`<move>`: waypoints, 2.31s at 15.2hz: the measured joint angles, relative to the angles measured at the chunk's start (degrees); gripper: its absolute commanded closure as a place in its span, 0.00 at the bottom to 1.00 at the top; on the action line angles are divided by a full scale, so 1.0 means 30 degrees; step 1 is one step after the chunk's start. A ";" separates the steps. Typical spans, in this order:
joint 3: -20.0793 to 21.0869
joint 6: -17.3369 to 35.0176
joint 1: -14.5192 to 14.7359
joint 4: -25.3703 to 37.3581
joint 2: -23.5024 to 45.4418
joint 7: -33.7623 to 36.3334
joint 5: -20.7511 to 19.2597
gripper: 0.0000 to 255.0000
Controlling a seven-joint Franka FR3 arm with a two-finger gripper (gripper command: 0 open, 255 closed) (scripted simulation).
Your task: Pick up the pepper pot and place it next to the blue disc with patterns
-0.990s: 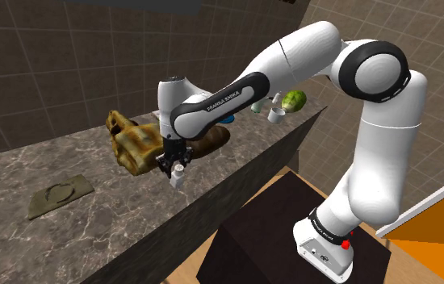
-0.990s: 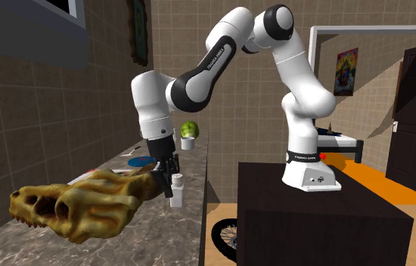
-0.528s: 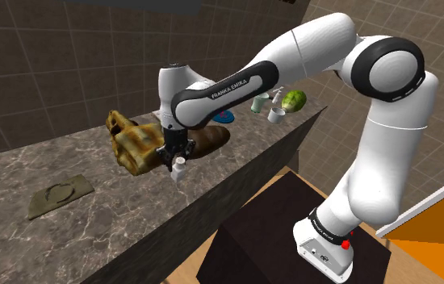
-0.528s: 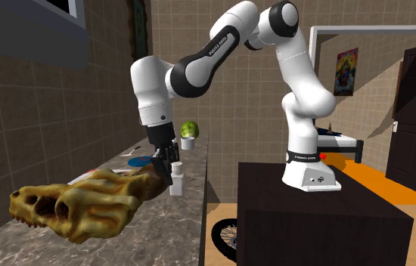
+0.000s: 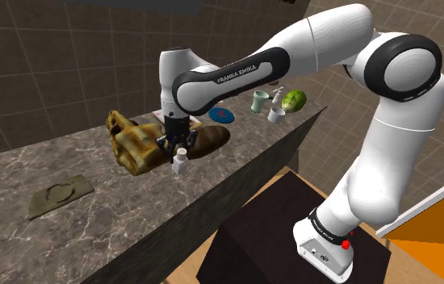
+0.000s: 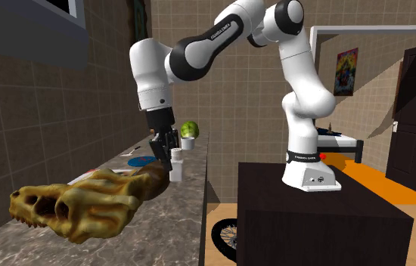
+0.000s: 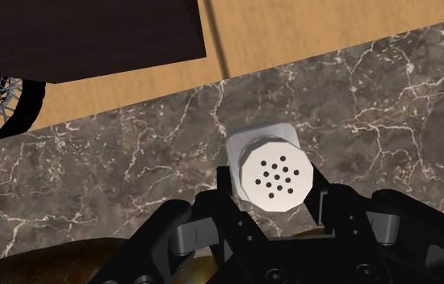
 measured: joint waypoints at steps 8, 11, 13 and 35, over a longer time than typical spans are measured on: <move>-0.0425 -0.0775 -0.0977 -0.0453 -0.1192 -0.1443 0.0250 1.00; -0.0903 -0.0670 -0.1774 -0.1120 -0.1721 -0.2703 0.0279 1.00; -0.1266 -0.0771 -0.2289 -0.1099 -0.1762 -0.3539 0.0199 1.00; -0.5208 -0.1853 -0.7697 0.1752 0.0012 -1.2353 -0.0955 1.00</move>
